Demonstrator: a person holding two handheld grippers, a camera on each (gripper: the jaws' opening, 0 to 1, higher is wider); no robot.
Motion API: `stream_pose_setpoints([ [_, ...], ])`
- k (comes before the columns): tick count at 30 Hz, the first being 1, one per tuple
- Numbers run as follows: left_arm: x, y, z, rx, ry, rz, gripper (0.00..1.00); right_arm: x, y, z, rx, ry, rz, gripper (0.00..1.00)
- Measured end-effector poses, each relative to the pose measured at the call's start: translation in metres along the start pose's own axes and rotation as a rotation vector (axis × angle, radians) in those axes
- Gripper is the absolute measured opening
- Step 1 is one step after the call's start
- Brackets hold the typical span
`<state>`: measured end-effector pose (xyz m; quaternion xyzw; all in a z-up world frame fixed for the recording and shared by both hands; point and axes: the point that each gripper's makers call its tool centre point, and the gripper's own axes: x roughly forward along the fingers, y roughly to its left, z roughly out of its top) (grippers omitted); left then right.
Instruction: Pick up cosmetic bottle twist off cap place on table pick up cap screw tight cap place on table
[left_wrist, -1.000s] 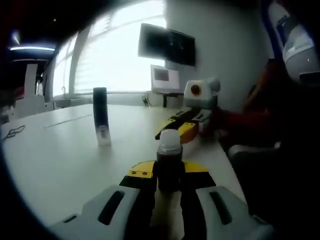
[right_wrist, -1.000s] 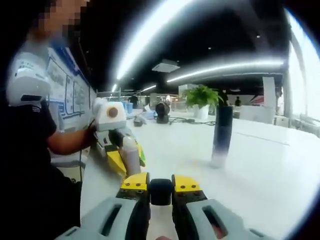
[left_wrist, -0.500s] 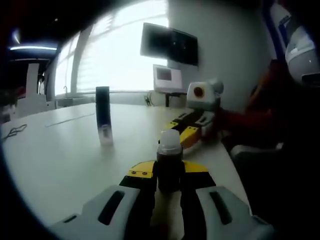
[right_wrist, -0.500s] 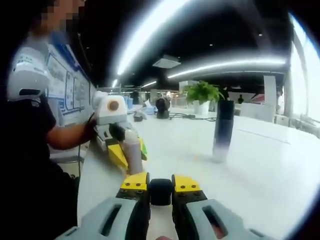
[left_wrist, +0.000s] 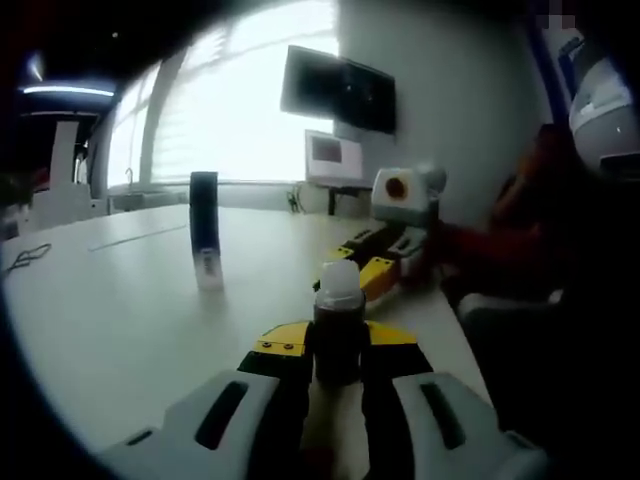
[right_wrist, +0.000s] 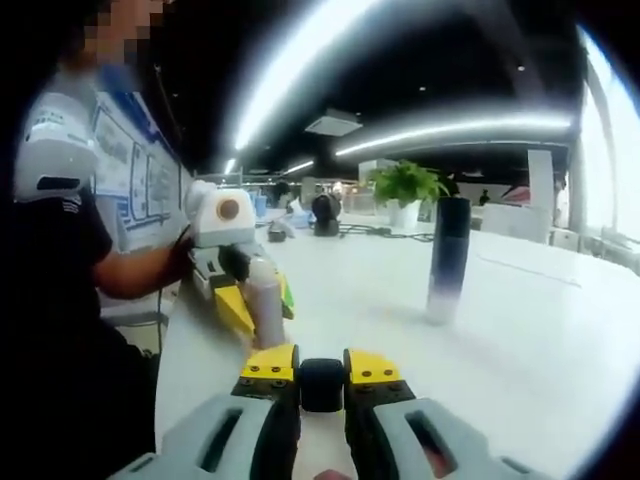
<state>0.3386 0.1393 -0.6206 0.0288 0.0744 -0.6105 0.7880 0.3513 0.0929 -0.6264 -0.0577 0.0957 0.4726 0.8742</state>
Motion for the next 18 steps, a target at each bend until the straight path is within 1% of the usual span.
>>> stream_pose_setpoints([
  [3, -0.001, 0.001, 0.002, -0.005, -0.011, 0.004, 0.11, 0.0, 0.001, 0.0, -0.001, -0.001, 0.002, 0.14],
  [12, -0.001, 0.0, 0.001, 0.0, -0.009, 0.007, 0.14, -0.001, 0.004, 0.003, 0.006, -0.018, 0.018, 0.15],
  [14, -0.001, -0.001, 0.001, 0.006, -0.008, 0.007, 0.15, -0.002, 0.004, 0.005, 0.008, -0.029, 0.018, 0.16],
  [18, -0.003, -0.003, 0.003, 0.03, -0.018, 0.016, 0.17, -0.005, 0.003, 0.012, 0.017, -0.072, 0.024, 0.17],
])
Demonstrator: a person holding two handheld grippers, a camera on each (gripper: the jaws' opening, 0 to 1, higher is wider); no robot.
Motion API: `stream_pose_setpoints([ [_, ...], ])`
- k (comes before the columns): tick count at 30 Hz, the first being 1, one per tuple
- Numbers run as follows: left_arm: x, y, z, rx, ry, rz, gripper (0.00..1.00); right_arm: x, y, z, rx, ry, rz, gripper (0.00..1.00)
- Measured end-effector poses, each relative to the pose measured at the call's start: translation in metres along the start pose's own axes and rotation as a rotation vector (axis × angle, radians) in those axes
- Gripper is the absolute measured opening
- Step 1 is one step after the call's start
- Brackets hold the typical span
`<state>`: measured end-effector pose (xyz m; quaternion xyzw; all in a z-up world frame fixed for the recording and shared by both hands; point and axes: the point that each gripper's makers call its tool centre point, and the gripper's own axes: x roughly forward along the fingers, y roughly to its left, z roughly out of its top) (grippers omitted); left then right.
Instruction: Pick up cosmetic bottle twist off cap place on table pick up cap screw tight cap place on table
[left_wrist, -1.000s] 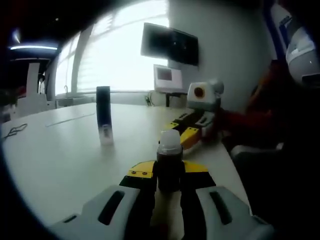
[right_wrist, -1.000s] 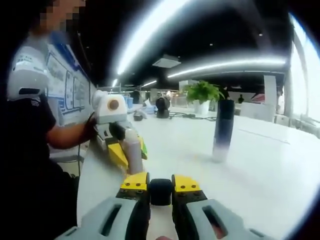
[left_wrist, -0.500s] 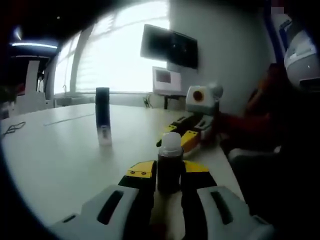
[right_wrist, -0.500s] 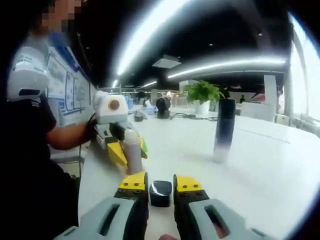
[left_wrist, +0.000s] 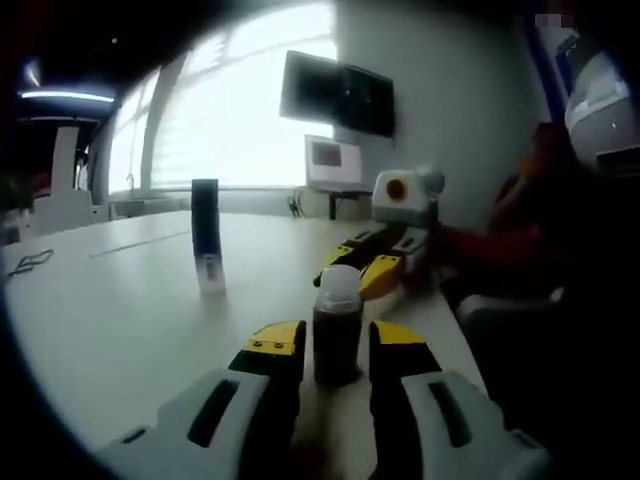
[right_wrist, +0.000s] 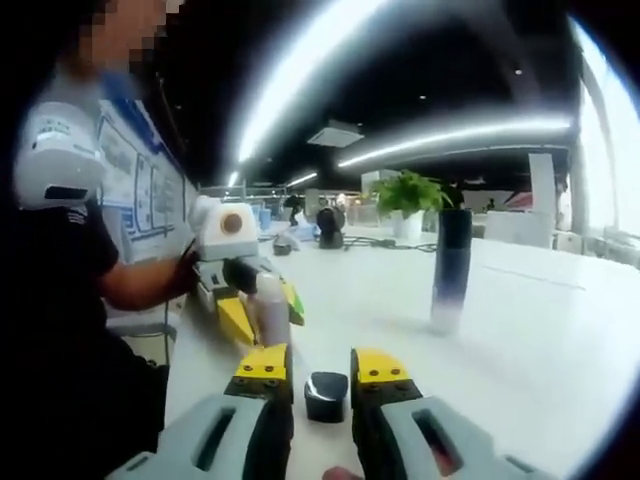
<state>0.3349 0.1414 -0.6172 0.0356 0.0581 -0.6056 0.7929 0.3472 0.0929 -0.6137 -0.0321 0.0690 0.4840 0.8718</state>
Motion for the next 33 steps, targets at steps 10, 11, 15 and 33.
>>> stream_pose_setpoints([
  [10, -0.004, -0.002, 0.002, 0.044, 0.006, 0.022, 0.19, -0.006, 0.0, 0.008, -0.01, -0.022, -0.031, 0.19],
  [11, -0.005, -0.003, 0.002, 0.046, 0.01, 0.025, 0.2, -0.008, 0.0, 0.009, -0.015, -0.024, -0.035, 0.19],
  [15, -0.011, -0.002, 0.001, 0.053, 0.021, 0.051, 0.2, -0.018, 0.002, 0.017, -0.02, -0.044, -0.049, 0.2],
  [33, -0.068, 0.001, 0.003, 0.052, 0.022, 0.221, 0.21, -0.058, 0.008, 0.011, -0.037, -0.006, -0.104, 0.19],
])
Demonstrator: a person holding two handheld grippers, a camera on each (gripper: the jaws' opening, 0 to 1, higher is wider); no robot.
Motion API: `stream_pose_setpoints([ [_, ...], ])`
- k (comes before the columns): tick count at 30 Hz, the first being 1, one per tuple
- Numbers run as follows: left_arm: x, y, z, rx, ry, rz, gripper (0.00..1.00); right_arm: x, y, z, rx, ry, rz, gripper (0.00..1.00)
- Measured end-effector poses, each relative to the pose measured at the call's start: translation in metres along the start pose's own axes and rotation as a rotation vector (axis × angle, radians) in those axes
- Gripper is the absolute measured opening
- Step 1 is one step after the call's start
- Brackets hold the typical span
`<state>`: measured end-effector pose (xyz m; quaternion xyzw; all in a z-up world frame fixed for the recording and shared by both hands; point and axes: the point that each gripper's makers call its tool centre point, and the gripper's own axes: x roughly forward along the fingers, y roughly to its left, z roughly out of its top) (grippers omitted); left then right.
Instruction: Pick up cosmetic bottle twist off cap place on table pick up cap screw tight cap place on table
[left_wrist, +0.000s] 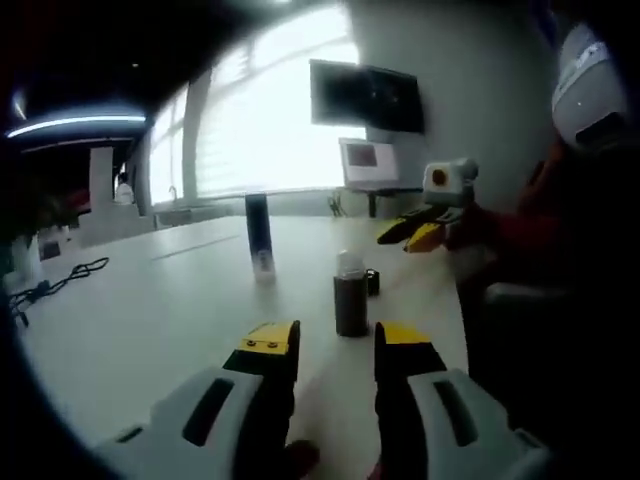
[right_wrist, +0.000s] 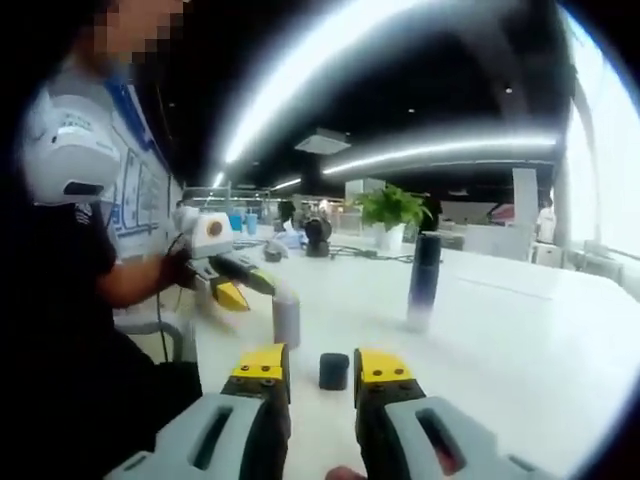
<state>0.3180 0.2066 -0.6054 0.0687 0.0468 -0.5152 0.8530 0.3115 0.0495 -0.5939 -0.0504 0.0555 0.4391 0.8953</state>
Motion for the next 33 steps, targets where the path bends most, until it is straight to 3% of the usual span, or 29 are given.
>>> stream_pose_setpoints([
  [22, -0.056, 0.014, -0.024, -0.073, 0.039, 0.208, 0.18, -0.046, -0.001, -0.024, 0.079, 0.017, -0.159, 0.14],
  [33, -0.057, 0.006, -0.033, -0.085, 0.054, 0.193, 0.17, -0.049, 0.001, -0.035, 0.111, 0.015, -0.184, 0.14],
])
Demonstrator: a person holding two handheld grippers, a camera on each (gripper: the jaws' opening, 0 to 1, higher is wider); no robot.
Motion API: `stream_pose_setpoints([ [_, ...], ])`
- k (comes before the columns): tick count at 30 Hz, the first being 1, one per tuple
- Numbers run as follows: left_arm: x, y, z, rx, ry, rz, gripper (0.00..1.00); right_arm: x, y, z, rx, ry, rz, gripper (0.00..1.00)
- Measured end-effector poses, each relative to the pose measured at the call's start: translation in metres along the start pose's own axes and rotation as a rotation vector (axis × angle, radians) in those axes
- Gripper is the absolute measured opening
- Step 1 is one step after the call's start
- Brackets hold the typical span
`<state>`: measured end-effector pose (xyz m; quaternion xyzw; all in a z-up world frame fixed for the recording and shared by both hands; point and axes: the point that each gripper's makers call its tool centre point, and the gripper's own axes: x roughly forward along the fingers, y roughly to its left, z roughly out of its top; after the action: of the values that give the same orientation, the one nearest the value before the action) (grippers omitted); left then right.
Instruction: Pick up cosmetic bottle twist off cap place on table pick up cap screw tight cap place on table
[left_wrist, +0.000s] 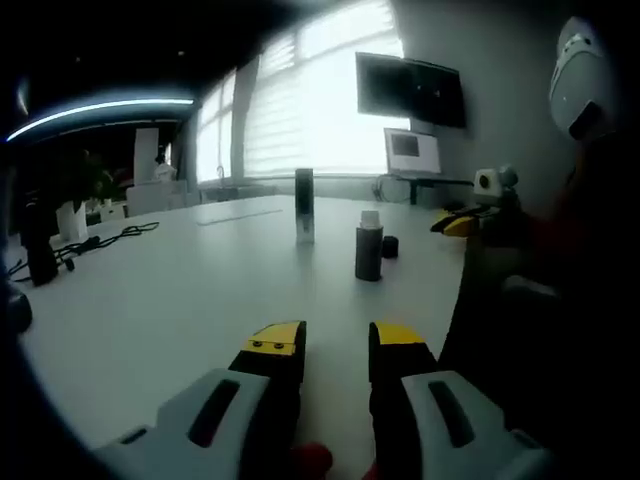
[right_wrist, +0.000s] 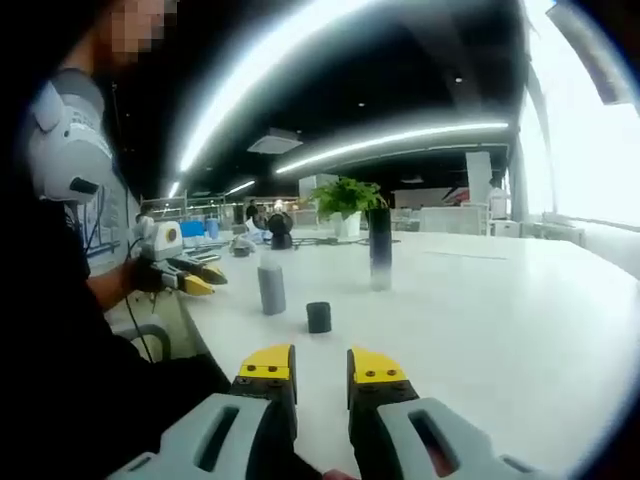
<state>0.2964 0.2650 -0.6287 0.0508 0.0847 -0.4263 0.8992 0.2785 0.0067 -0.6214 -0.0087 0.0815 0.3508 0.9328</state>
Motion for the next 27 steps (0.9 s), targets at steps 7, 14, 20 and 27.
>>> stream_pose_setpoints([
  [7, 0.0, -0.0034, 0.0006, -0.006, -0.011, -0.01, 0.17, 0.0009, 0.001, -0.0005, -0.014, 0.003, 0.001, 0.14],
  [14, -0.0003, -0.0036, 0.0016, -0.022, -0.02, -0.012, 0.17, 0.001, 0.0005, -0.0023, -0.022, 0.009, 0.004, 0.14],
  [20, 0.0003, -0.0059, 0.0024, -0.023, -0.021, -0.02, 0.18, 0.0003, -0.0005, 0.0, -0.016, 0.0, 0.001, 0.14],
  [27, 0.0014, -0.006, 0.0035, -0.022, -0.021, -0.018, 0.18, 0.001, 0.0004, 0.0023, -0.024, 0.001, -0.005, 0.14],
])
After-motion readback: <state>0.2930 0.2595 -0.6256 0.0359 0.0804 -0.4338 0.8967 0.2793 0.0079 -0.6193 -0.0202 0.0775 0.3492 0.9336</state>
